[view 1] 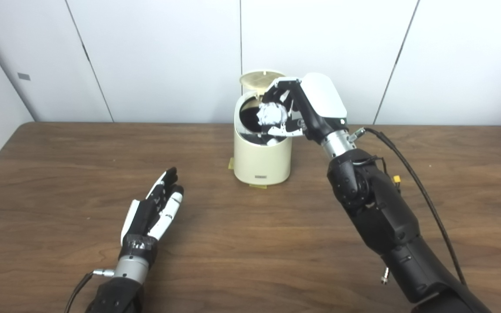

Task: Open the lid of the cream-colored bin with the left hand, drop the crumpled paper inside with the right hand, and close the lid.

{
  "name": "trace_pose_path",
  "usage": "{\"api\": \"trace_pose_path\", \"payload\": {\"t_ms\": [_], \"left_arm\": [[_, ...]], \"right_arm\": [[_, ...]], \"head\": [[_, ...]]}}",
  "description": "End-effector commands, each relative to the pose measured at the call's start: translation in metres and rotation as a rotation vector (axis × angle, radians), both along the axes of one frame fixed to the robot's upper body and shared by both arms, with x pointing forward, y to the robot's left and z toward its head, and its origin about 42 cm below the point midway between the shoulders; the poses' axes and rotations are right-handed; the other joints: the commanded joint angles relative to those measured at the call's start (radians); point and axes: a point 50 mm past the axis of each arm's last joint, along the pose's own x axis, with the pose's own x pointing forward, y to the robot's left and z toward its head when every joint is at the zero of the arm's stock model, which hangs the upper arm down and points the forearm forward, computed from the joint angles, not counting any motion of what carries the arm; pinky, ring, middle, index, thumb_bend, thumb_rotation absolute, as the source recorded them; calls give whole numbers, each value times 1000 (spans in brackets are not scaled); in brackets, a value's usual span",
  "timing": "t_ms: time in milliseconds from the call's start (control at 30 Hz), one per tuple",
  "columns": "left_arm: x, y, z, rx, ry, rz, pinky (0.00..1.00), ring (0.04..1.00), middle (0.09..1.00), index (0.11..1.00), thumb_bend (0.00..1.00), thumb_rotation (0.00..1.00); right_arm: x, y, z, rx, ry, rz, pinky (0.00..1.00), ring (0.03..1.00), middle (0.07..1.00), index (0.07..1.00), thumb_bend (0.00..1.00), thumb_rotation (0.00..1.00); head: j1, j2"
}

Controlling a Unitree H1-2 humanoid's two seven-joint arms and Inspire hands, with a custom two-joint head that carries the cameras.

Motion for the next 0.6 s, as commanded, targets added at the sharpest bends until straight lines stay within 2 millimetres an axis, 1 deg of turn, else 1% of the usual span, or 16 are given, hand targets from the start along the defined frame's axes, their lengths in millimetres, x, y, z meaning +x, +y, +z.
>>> {"api": "trace_pose_path", "payload": {"t_ms": [0,67,200,233,333,400,433,567], "left_arm": [[3,-3,15,14,-64,-4,959,963,962,983,347,611],[3,-4,16,13,-68,-7,962,962,958,982,347,607],[3,-3,16,16,-67,-7,964,959,956,986,344,587],[3,-3,16,19,-67,-6,976,957,953,989,350,595],[2,-4,16,16,-69,-7,965,954,947,997,342,583],[2,-4,16,16,-67,-7,951,950,942,997,340,569],[2,-4,15,17,-67,-8,971,954,941,998,344,570],[2,-5,15,12,-67,-12,950,946,935,996,336,551]], "right_arm": [[6,3,24,-21,-58,4,322,421,531,561,491,0],[7,3,23,-30,-53,0,311,439,549,552,491,0],[7,3,23,-32,-50,-2,307,441,547,557,491,0],[7,3,23,-33,-50,-1,306,441,546,559,490,0],[7,3,24,-37,-44,-4,305,437,541,552,492,0],[8,3,25,-41,-40,-8,383,411,525,539,509,0],[8,3,25,-44,-36,-11,392,407,523,537,512,0],[7,2,25,-52,-26,-17,395,408,531,531,513,0]], "head": [[0,0],[0,0],[-2,2],[-2,2],[-6,3],[-6,3],[-6,3],[-5,4]]}}
